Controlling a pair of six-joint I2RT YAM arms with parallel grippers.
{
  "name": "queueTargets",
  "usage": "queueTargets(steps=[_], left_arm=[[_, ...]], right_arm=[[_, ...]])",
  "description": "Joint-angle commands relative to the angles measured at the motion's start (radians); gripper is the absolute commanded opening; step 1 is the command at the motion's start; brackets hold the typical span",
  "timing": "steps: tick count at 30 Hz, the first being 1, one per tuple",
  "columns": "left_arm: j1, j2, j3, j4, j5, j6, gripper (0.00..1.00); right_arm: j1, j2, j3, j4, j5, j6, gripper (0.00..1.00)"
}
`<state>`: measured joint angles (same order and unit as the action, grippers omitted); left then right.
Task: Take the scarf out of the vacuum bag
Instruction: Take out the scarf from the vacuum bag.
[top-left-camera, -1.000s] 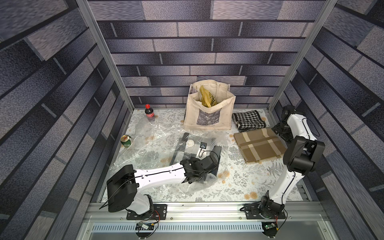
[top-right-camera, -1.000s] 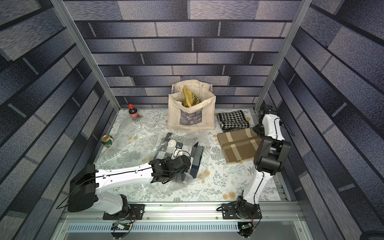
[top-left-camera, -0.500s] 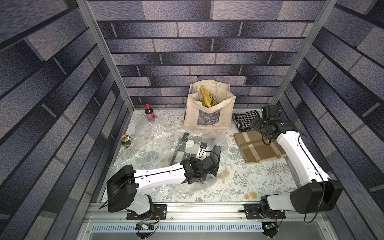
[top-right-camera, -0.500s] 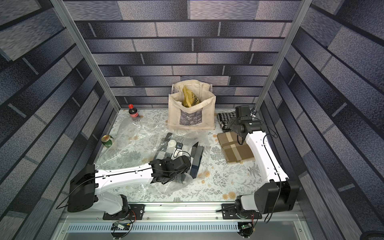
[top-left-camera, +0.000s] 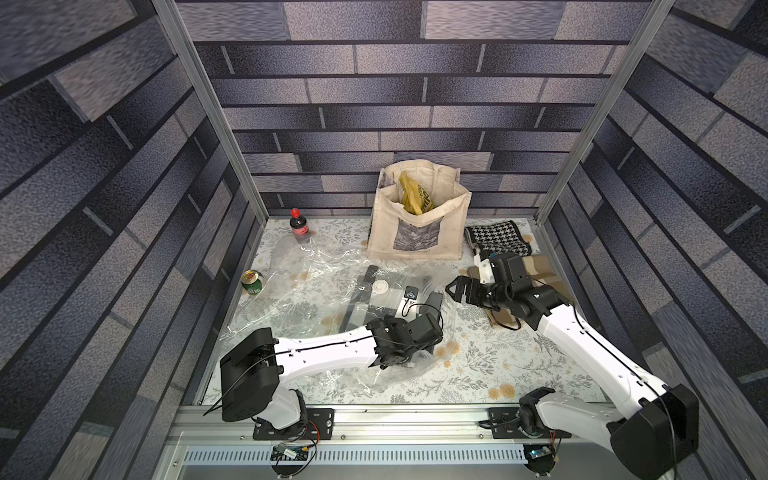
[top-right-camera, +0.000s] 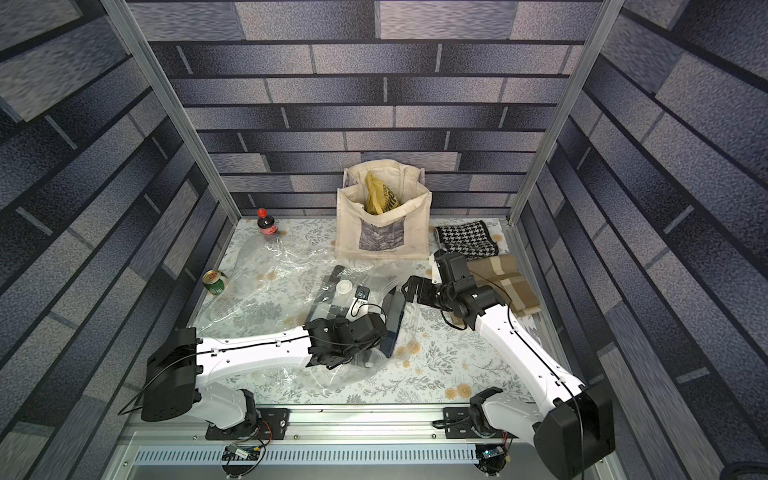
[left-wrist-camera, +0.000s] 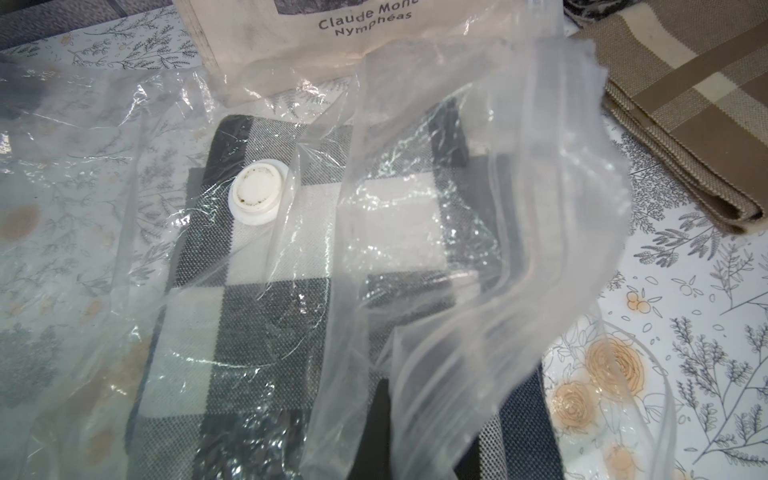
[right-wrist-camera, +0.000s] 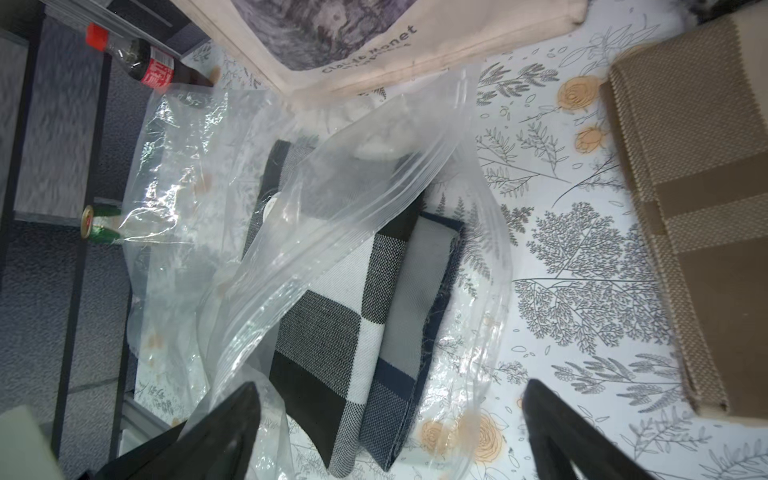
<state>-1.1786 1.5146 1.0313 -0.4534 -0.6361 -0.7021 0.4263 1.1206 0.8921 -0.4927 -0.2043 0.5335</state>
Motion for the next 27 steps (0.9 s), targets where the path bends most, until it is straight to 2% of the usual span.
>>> queueTargets(steps=[1,4,12,18,23,27], left_arm=[[-0.006,0.016,0.015,-0.031,-0.042,-0.034,0.0],[-0.006,0.018,0.015,-0.03,-0.04,-0.038,0.0],[-0.006,0.007,-0.003,-0.012,-0.032,-0.046,0.0],[-0.007,-0.025,-0.056,0.031,-0.032,-0.061,0.0],[-0.016,-0.037,-0.073,0.014,-0.05,-0.093,0.0],[-0.018,-0.037,-0.084,0.013,-0.05,-0.104,0.0]], right_arm=[[0.008,-0.027,-0.093,0.185,-0.11,0.044,1.0],[0.031,0.005,-0.14,0.242,-0.134,0.061,1.0],[0.072,0.102,-0.278,0.551,-0.223,0.124,1.0],[0.088,0.211,-0.272,0.658,-0.234,0.137,1.0],[0.095,0.346,-0.266,0.8,-0.277,0.208,0.95],[0.118,0.418,-0.278,0.891,-0.273,0.249,0.95]])
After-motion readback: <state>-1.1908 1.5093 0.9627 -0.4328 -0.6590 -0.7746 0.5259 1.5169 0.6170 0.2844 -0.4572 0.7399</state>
